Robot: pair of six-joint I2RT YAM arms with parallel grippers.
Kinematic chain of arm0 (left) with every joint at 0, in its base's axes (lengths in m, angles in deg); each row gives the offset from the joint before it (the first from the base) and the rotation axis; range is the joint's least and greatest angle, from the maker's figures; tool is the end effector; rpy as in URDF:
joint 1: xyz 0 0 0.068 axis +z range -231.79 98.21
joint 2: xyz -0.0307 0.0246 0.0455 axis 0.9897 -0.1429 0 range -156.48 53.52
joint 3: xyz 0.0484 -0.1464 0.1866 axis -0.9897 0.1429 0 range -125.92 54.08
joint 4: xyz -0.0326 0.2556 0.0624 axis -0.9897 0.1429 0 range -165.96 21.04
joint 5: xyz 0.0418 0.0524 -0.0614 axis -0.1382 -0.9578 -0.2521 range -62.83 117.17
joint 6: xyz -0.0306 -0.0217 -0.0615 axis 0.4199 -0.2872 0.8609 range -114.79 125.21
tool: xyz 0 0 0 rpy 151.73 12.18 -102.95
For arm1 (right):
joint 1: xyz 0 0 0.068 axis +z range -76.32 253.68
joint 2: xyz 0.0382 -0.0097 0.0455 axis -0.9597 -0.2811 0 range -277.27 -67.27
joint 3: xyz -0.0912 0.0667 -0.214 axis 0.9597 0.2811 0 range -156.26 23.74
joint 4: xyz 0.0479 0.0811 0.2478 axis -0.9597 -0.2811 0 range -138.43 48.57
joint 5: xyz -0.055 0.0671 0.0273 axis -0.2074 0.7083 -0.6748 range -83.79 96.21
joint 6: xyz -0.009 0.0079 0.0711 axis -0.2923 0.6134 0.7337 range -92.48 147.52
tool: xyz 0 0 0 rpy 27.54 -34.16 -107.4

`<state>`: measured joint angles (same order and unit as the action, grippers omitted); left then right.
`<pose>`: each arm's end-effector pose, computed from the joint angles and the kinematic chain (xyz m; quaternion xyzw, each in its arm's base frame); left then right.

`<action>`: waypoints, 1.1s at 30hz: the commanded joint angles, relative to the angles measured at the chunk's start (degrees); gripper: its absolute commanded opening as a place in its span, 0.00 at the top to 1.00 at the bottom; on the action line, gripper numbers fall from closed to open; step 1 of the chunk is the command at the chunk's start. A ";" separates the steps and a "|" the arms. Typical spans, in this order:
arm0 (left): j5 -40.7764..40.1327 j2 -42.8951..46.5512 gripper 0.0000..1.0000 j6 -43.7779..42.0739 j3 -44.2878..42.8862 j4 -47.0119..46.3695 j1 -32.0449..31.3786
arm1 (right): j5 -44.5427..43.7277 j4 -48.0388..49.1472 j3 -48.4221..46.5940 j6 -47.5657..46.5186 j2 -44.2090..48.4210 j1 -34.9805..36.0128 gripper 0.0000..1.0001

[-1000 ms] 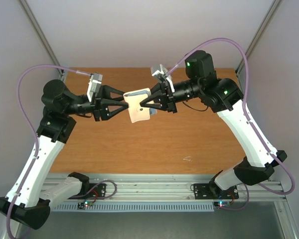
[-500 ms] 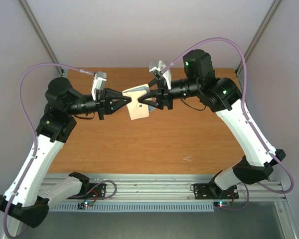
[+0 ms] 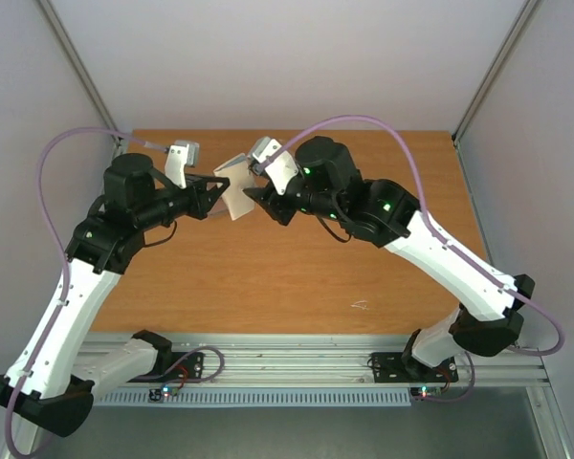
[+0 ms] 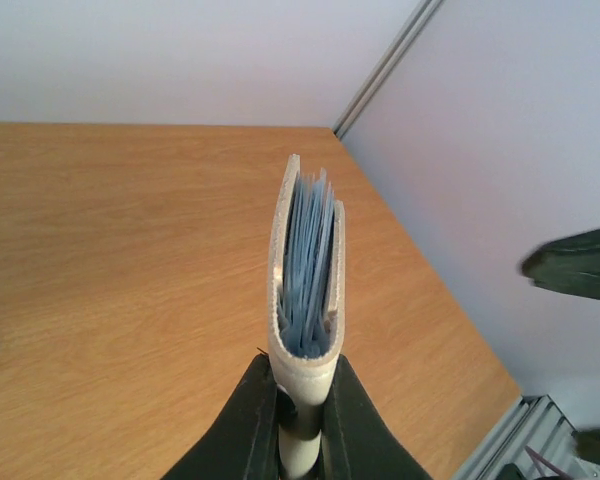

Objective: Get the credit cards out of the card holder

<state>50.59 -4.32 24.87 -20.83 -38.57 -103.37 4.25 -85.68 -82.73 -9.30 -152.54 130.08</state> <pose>0.2120 -0.1094 0.3957 0.1294 0.8016 -0.3530 0.4649 0.1866 0.2773 0.4383 -0.5997 0.5797 0.0797 0.5459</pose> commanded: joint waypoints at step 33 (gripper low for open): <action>0.14 -0.52 1.00 3.06 -1.76 -3.19 -0.12 | -2.82 -4.29 -3.17 -3.92 -9.86 0.08 0.61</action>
<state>49.17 -5.46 27.32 -21.33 -38.00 -103.24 -1.28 -87.16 -86.65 -11.66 -163.32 130.25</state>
